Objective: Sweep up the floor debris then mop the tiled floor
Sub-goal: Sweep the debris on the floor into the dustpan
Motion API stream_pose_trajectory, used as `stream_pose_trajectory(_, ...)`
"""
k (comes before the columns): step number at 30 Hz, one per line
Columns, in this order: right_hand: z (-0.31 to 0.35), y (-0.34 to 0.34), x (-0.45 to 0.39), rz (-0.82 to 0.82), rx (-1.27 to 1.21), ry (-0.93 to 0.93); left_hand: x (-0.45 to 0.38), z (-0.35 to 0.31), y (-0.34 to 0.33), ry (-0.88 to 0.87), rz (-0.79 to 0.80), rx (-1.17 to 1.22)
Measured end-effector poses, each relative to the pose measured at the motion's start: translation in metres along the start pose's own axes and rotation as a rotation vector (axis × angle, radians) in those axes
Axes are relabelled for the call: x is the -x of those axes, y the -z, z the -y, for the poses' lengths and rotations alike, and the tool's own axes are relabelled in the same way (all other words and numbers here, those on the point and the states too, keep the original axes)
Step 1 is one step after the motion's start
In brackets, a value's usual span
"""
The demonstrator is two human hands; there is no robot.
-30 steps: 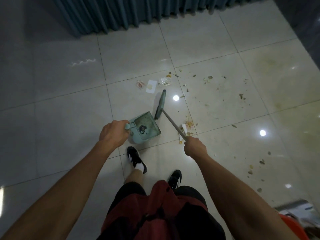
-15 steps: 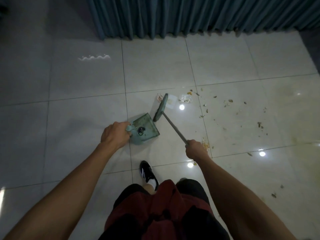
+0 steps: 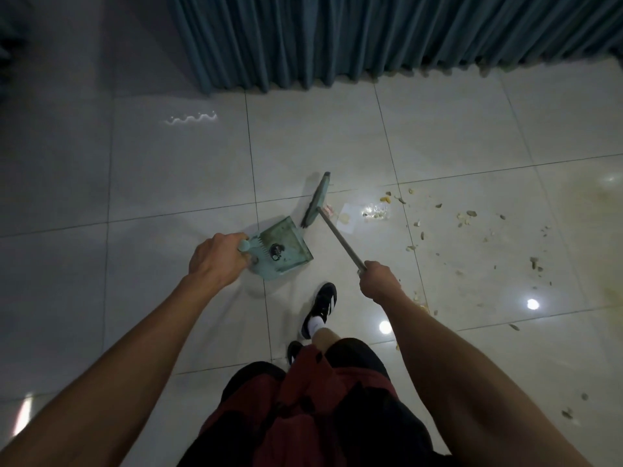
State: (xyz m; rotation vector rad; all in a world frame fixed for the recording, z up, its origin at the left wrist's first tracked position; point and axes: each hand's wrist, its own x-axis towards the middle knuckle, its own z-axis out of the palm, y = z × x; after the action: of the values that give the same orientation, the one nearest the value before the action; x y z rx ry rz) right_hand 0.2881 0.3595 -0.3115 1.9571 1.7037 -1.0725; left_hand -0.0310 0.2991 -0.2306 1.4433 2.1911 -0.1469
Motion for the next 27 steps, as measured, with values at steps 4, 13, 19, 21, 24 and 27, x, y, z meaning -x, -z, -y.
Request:
stream_pose_trajectory(4, 0.023, 0.025, -0.03, 0.07, -0.081, -0.017, -0.033, -0.011, 0.017, -0.003, 0.007, -0.031)
stream_pose_trajectory(13, 0.046, 0.041, -0.068, 0.105, -0.027, -0.013, -0.092, -0.028, 0.036, -0.092, 0.048, -0.098)
stream_pose_trajectory(19, 0.042, 0.029, -0.06, 0.045, 0.077, -0.146, -0.115, -0.028, 0.045, -0.192, 0.081, -0.121)
stream_pose_trajectory(21, 0.037, 0.023, -0.053, 0.037, 0.071, -0.2, -0.119, -0.028, 0.046, -0.223, 0.094, -0.126)
stream_pose_trajectory(24, 0.024, 0.014, -0.037, 0.026, 0.055, -0.281, -0.124, -0.03, 0.044, -0.273, 0.104, -0.119)
stream_pose_trajectory(27, 0.002, 0.001, -0.018, 0.025, 0.019, -0.333, -0.124, -0.037, 0.038, -0.33, 0.118, -0.138)
